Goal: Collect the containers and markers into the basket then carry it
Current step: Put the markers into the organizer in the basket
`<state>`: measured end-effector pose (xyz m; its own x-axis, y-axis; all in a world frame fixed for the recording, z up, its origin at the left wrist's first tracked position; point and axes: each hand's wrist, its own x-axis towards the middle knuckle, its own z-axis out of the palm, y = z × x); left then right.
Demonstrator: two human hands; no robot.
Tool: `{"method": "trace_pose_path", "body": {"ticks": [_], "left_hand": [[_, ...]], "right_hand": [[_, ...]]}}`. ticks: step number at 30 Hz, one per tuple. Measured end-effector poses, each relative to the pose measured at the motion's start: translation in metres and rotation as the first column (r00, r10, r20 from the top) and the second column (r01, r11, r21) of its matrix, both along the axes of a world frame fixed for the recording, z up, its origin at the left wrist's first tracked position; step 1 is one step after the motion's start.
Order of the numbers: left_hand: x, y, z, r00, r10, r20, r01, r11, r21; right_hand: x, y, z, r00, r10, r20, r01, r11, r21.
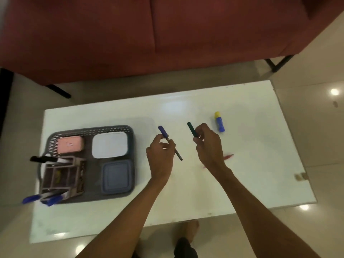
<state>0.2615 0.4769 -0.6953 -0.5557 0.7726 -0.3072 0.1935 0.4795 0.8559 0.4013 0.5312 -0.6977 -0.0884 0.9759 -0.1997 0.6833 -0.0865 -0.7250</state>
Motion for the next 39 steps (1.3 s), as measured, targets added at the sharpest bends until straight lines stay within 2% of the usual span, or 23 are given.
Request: {"method": "trace_pose_path", "body": {"ticks": [5,9,13,17,22,30,39], "left_hand": [[-0.089,-0.035,0.050,0.995,0.066,-0.075,-0.058,0.993,0.101],[-0.168,-0.072,0.080,0.986,0.119,-0.114,-0.102,0.984,0.146],[-0.246,-0.111,0.096,0.949,0.242,-0.200,-0.205,0.961,0.186],[-0.316,-0.154,0.095,0.927,0.331,-0.177,-0.297,0.935,0.193],[-0.369,-0.187,0.074,0.948,0.283,-0.143,-0.267,0.956,0.121],[-0.391,-0.192,0.037,0.980,0.161,-0.115,-0.151,0.984,0.090],[-0.391,-0.184,0.006,0.967,-0.004,-0.256,-0.007,0.999,-0.045]], "right_hand": [[-0.100,-0.018,0.048,0.983,0.039,-0.178,-0.029,0.998,0.059],[-0.185,-0.041,0.075,0.943,0.093,-0.319,-0.085,0.996,0.039],[-0.266,-0.072,0.085,0.889,0.174,-0.424,-0.168,0.984,0.052],[-0.334,-0.109,0.080,0.835,0.257,-0.486,-0.271,0.962,0.043],[-0.387,-0.139,0.059,0.839,0.332,-0.431,-0.359,0.933,0.019],[-0.426,-0.149,0.017,0.876,0.396,-0.276,-0.401,0.915,0.041],[-0.429,-0.148,-0.010,0.849,0.525,-0.062,-0.524,0.851,0.032]]}}
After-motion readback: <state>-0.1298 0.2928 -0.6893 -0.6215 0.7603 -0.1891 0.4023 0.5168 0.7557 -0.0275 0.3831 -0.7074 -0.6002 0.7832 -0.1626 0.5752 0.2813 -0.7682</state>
